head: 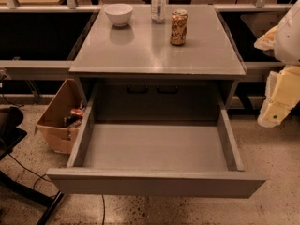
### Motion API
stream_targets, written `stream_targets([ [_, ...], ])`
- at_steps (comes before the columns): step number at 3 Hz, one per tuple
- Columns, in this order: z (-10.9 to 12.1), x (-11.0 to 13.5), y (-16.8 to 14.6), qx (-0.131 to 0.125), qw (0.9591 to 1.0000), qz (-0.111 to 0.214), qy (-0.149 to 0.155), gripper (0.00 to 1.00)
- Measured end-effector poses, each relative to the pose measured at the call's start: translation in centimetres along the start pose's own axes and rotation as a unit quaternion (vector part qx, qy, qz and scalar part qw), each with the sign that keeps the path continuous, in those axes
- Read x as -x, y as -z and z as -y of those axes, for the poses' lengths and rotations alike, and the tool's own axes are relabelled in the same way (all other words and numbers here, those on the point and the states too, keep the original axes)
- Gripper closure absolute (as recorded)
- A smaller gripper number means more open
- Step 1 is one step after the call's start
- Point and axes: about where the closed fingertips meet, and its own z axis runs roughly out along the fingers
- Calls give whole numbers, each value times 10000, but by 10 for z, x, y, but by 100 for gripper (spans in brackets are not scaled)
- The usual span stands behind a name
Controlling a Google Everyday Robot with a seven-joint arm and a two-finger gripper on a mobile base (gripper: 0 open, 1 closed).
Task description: Place orange can into top drawer
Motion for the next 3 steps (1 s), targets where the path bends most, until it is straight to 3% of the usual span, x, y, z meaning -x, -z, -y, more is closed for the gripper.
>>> stream_targets([
  [1, 0, 0, 0, -1, 10000, 1, 0, 0],
  [2, 20, -3, -7, -134, 9991, 405, 18, 0],
  [3, 84, -14, -27, -367, 9941, 1012, -112, 0],
])
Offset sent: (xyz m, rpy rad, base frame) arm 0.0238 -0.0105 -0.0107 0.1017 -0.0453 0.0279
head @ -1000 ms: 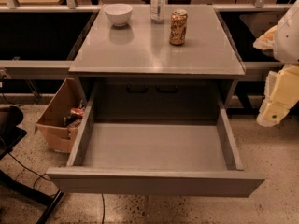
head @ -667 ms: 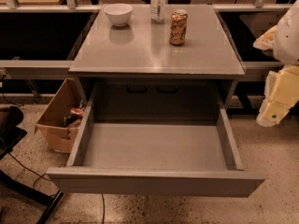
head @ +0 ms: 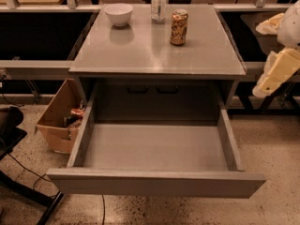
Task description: Place orange can into top drawer
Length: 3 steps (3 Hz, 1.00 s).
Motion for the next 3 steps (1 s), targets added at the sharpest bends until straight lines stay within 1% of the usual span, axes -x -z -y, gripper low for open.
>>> stream_targets([
  [1, 71, 9, -42, -173, 9964, 723, -414, 0],
  [2, 124, 17, -72, -474, 9831, 1585, -789, 0],
  [3, 162, 22, -88, -935, 9604, 2419, -1024, 0],
])
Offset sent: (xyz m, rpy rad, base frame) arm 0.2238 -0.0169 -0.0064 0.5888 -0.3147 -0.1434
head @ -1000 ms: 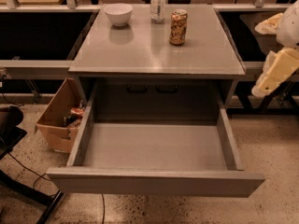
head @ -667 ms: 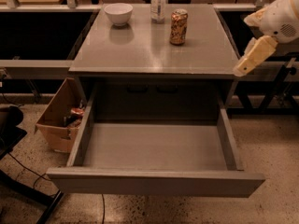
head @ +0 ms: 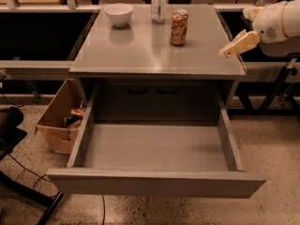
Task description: Place orange can into top drawer
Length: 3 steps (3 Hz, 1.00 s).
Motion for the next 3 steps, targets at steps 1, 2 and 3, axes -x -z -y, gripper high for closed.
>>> stream_targets([
  [1, 13, 8, -7, -257, 9995, 162, -18, 0],
  [2, 14, 8, -9, -251, 9995, 186, -21, 0],
  [3, 32, 13, -38, -188, 9986, 491, -60, 0],
])
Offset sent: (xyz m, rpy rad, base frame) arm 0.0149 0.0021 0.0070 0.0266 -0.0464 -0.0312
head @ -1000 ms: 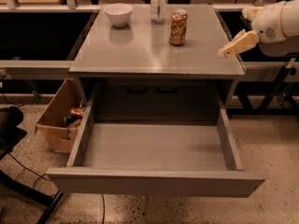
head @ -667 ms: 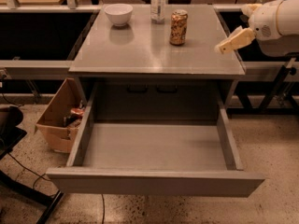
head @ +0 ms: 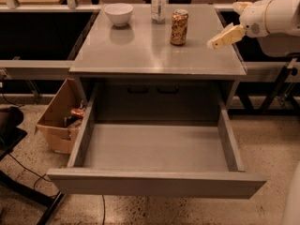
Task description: Place orange can into top drawer
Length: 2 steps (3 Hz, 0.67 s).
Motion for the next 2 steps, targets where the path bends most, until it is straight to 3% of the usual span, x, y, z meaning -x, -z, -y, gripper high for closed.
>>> stream_targets([
  [1, 23, 0, -40, -191, 9976, 592, -292, 0],
  [2, 51, 7, -72, -660, 9911, 980, -620, 0],
])
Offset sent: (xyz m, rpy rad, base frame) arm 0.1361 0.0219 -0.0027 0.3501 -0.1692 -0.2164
